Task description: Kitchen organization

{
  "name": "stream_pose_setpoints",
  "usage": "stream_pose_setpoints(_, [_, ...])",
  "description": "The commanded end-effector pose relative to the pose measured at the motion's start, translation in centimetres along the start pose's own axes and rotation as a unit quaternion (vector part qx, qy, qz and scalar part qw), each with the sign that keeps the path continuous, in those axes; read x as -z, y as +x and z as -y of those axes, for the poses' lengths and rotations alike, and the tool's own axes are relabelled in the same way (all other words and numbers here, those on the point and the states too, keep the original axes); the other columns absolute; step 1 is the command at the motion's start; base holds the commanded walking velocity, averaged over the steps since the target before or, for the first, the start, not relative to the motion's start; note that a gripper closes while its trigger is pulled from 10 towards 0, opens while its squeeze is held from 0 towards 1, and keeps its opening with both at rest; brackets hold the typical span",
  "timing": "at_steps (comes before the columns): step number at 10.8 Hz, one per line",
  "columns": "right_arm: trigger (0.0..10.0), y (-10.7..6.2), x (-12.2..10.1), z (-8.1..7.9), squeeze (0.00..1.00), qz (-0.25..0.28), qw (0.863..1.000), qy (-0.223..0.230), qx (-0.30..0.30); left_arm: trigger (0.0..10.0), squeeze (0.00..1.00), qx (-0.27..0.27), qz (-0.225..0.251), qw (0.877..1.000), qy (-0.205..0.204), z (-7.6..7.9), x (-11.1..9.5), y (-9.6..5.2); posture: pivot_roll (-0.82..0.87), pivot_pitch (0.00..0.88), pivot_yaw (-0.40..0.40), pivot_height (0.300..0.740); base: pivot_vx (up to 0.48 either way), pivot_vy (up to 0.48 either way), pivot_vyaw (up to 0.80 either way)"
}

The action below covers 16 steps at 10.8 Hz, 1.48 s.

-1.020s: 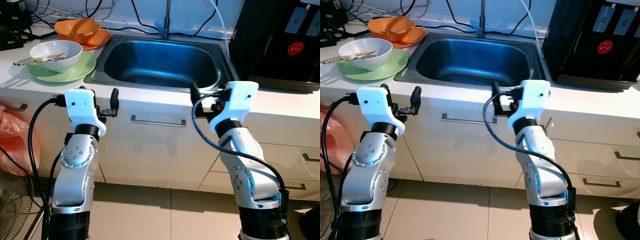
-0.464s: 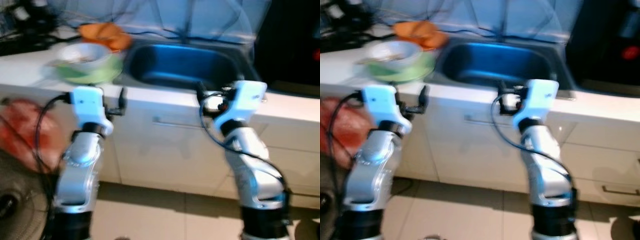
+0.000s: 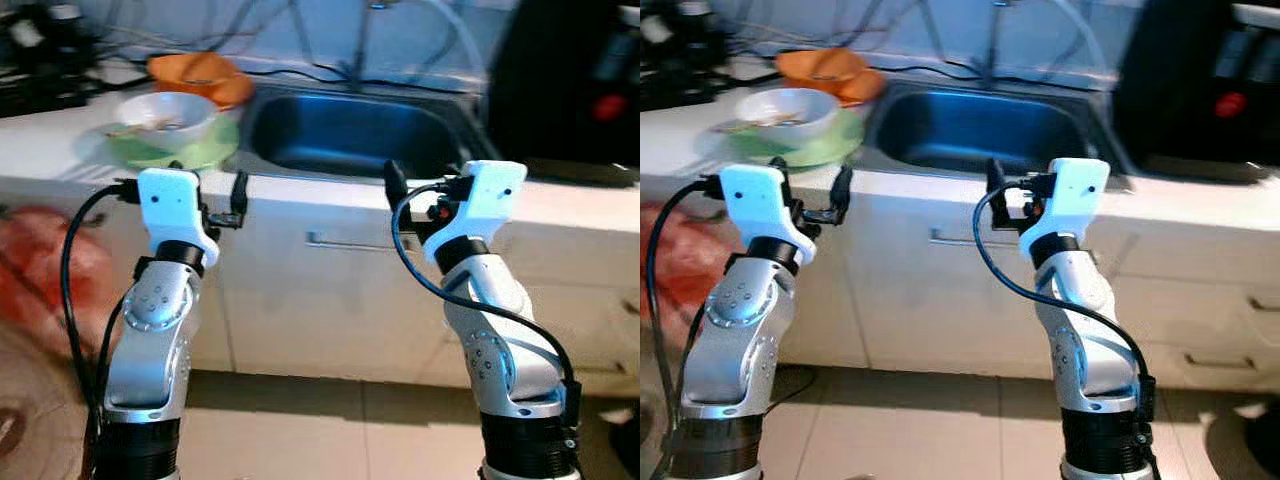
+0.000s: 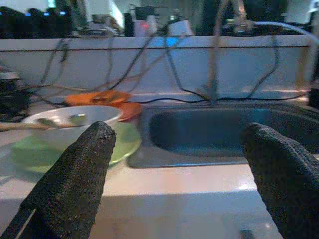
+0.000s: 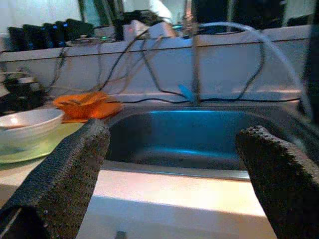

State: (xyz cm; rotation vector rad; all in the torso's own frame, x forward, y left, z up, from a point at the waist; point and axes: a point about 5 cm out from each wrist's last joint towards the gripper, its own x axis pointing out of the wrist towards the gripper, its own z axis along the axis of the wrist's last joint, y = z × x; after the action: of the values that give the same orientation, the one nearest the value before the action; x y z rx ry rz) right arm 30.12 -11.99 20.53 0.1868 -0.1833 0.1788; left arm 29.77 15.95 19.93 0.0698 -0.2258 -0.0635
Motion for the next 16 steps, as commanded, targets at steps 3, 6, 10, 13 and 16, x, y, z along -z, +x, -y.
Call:
stream_pose_setpoints(3, [10.0,-0.21,-0.10,0.51,0.00,0.008,1.000,-0.018,0.011,10.0,0.00,0.009,0.015,1.000,0.001,0.33,-0.81,0.14,0.03,0.006,-0.047,0.740,0.360,0.000,0.00])
stream_pose_setpoints(6, [10.0,-0.17,-0.05,0.49,0.00,0.009,1.000,-0.022,0.012,10.0,0.00,0.008,0.013,1.000,0.001,0.26,-0.76,0.17,0.04,0.008,-0.046,0.740,0.442,0.000,0.00])
stream_pose_setpoints(10, [10.0,-0.21,0.12,0.47,0.00,0.009,1.000,-0.024,0.014,10.0,0.00,0.008,0.009,1.000,0.001,0.38,-0.73,0.17,0.04,0.012,-0.043,0.740,0.410,0.142,0.00])
stream_pose_setpoints(13, [10.0,-0.19,0.14,0.36,0.00,0.016,0.999,-0.024,0.015,10.0,0.00,0.008,0.011,1.000,-0.003,0.65,-0.77,0.18,0.04,0.011,-0.040,0.740,0.000,0.000,0.00])
stream_pose_setpoints(16, [10.0,-0.18,0.15,0.47,0.00,0.018,1.000,-0.019,0.018,10.0,0.00,-0.005,0.010,1.000,-0.017,0.57,-0.72,0.19,0.04,0.012,-0.039,0.740,0.000,0.000,0.00])
